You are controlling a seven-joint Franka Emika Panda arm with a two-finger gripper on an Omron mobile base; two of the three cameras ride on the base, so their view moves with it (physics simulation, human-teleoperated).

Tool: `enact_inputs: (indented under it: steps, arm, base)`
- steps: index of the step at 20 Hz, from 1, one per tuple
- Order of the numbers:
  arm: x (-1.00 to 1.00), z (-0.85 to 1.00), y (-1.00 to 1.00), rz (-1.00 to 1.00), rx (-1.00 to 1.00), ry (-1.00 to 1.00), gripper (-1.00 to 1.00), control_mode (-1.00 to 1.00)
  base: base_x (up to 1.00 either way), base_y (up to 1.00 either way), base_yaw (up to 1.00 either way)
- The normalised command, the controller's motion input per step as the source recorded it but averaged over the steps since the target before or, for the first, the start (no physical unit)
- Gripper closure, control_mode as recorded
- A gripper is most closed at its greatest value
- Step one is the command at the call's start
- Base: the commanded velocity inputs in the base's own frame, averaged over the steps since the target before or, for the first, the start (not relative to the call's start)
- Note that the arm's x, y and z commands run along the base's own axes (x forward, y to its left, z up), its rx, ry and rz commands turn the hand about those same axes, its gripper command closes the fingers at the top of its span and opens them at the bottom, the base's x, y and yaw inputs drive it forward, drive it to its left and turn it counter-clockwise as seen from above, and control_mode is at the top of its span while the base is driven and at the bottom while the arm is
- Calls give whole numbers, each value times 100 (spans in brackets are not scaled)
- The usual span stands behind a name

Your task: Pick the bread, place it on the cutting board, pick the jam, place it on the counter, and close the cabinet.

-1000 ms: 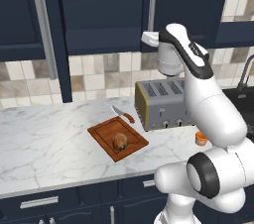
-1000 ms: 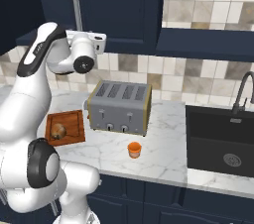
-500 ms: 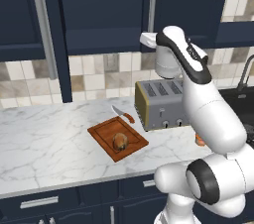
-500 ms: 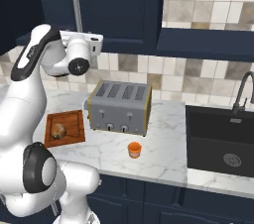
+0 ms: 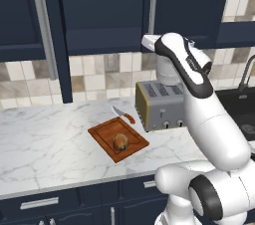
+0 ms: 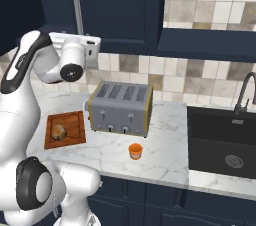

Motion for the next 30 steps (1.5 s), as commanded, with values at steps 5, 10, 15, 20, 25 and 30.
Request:
enact_inputs:
  steps: [5,10,15,20,25,30]
  arm:
    - [-27,17,1,-6,0,0,-100,-100]
    - [-23,14,7,-6,0,4,-100,-100]
    - [-27,12,9,-6,0,5,-100,-100]
    - [-36,8,10,-6,0,6,-100,-100]
    - [-35,11,14,-7,0,6,-100,-100]
    - [-32,17,19,-9,0,8,-100,-100]
  base:
    - [0,0,0]
    - [0,0,0]
    - [0,0,0]
    - [0,0,0]
    - [0,0,0]
    - [0,0,0]
